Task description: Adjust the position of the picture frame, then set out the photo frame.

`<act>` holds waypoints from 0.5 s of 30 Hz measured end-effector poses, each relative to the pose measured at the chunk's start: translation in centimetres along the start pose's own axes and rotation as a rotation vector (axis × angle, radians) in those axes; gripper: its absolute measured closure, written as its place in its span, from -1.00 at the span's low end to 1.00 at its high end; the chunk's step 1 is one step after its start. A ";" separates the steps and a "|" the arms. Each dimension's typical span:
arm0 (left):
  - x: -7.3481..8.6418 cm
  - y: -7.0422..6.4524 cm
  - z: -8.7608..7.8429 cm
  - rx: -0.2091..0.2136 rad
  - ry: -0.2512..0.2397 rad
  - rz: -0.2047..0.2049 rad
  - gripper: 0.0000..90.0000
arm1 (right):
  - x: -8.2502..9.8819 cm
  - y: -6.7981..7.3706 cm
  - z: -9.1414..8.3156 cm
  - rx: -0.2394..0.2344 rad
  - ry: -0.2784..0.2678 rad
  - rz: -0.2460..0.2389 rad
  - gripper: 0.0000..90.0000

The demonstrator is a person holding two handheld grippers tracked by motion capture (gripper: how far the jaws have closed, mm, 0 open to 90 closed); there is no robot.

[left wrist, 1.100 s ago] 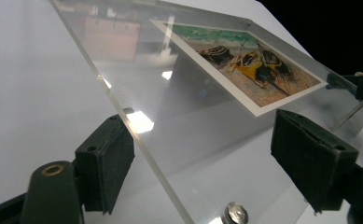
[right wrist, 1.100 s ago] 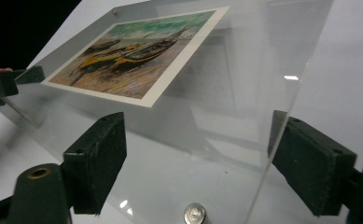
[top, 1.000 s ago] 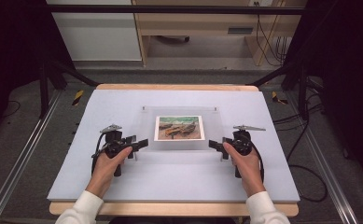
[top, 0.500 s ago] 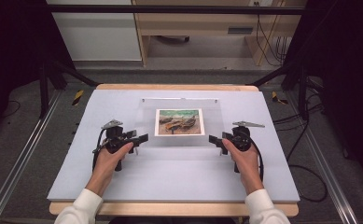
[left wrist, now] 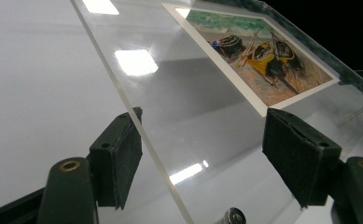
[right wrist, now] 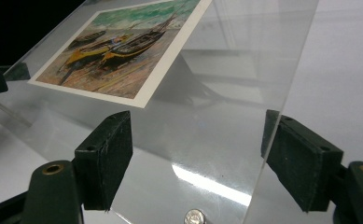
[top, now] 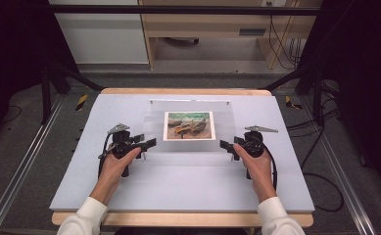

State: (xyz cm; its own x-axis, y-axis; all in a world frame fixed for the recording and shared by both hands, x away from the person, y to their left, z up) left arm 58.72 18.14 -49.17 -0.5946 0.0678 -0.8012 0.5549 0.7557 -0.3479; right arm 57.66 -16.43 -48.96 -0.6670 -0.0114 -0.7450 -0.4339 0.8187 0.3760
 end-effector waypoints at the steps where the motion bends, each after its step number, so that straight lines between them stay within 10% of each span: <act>1: 0.0 0.0 -0.1 -0.001 -0.003 0.000 -0.36 | 0.0 0.1 -0.1 0.001 0.002 0.001 -0.44; 15: 0.3 -0.6 -0.8 -0.027 -0.012 0.036 -0.34 | 0.3 0.7 -0.5 0.023 -0.005 -0.048 -0.44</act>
State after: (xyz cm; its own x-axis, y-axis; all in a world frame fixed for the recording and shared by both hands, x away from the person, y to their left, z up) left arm 57.76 18.19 -48.81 -0.5674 0.0872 -0.8188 0.5596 0.7703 -0.3057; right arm 56.87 -16.18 -48.67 -0.6426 -0.0482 -0.7647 -0.4515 0.8302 0.3271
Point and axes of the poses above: each handheld gripper's, and its own axes: z roughly forward along the jaws, x roughly out of its underside, y roughly to its left, the point moved 7 cm from there along z, roughly forward along the jaws, and after that the axes turned 3 degrees about y, right-handed, at the moved point
